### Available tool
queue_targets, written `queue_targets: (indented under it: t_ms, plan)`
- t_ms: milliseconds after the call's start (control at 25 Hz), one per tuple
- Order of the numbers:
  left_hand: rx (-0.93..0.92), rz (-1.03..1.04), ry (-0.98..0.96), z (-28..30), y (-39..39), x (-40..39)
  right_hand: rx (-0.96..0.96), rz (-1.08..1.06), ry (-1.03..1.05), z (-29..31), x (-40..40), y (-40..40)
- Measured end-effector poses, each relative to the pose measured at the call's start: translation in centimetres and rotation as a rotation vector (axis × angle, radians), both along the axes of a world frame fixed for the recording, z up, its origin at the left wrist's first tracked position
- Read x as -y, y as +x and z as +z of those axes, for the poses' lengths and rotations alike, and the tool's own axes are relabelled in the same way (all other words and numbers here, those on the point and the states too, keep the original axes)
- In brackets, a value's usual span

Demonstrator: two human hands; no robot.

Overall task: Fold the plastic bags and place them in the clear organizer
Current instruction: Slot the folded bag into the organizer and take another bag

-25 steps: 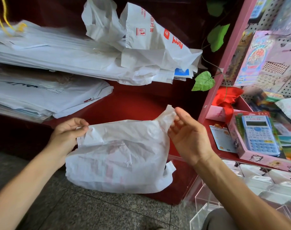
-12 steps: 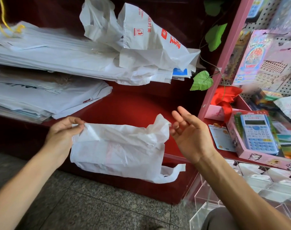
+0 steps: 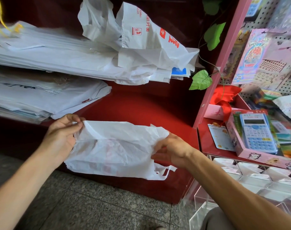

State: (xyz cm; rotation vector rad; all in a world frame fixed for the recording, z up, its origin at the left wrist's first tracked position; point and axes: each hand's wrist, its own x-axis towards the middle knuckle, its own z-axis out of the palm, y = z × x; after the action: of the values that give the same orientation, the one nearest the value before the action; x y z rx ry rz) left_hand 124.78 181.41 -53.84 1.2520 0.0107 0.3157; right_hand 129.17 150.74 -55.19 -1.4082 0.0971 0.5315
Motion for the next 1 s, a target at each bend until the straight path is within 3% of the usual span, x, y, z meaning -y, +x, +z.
queue_targets:
  t_ms: [480,680,880,1000]
  plan:
    - [-0.072,0.104,0.0,-0.1,-0.3,-2.2,0.269,-0.243,0.039,1.1,3.7,1.2]
    - [-0.135,0.182,0.051,-0.1,-0.3,-2.4,0.398,-0.315,-0.042,1.8,4.6,1.7]
    - [-0.144,0.265,0.156,-0.4,-0.3,-3.1,0.674,-0.259,-0.235,2.8,6.5,1.5]
    - [-0.123,0.256,0.177,-0.3,-0.1,-3.2,0.69,-0.309,-0.202,3.0,6.7,1.9]
